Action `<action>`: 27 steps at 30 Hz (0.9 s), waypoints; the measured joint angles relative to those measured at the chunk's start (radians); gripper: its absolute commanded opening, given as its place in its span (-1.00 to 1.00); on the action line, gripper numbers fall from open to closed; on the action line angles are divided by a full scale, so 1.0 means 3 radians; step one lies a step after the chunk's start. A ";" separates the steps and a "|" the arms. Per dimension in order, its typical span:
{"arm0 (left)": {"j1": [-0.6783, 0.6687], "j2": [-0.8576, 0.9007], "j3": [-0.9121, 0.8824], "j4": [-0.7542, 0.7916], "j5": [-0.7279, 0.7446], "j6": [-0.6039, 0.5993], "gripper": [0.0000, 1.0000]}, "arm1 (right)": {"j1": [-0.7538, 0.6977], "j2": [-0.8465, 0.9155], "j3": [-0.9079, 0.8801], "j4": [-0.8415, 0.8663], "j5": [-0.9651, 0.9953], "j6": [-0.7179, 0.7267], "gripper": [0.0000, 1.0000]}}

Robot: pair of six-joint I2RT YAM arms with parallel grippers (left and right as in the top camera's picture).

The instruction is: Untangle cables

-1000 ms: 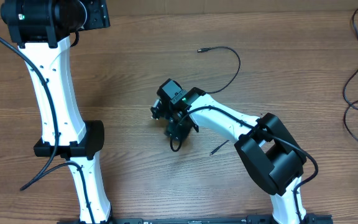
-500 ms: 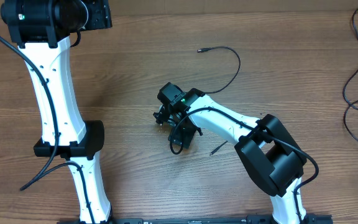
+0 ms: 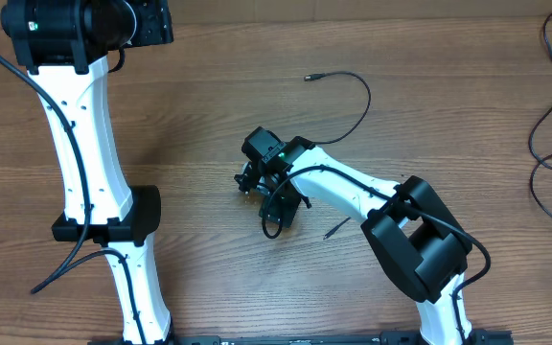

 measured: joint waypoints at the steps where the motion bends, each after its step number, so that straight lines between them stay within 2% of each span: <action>1: 0.0000 0.0000 0.0000 0.0000 0.0008 0.0000 0.39 | 0.0000 0.0008 0.0015 -0.0011 0.0005 0.0000 0.55; 8: 0.0000 0.0000 0.0000 0.0000 0.0011 0.0000 0.39 | 0.0000 0.0046 0.0081 -0.0064 0.0015 -0.0003 0.46; 12: 0.0000 0.0000 0.0000 0.0000 0.0011 0.0000 0.40 | 0.0004 0.0064 0.0103 -0.0080 0.0004 -0.0019 0.33; 13: 0.0000 0.0000 0.0000 0.0001 0.0011 0.0000 0.40 | 0.0004 0.0069 0.0113 -0.0084 0.0003 -0.0023 0.16; 14: 0.0000 0.0000 0.0000 0.0001 0.0011 0.0000 0.40 | 0.0004 0.0074 0.0118 -0.0084 -0.0004 -0.0025 -0.42; 15: 0.0000 0.0000 0.0000 0.0001 0.0010 0.0001 0.40 | 0.0004 0.0078 0.0122 -0.0067 -0.0023 -0.0033 -0.89; 27: 0.0000 0.0000 0.0000 0.0000 0.0010 0.0017 0.40 | -0.0039 0.0118 0.0145 0.0106 -0.0434 0.0018 -0.92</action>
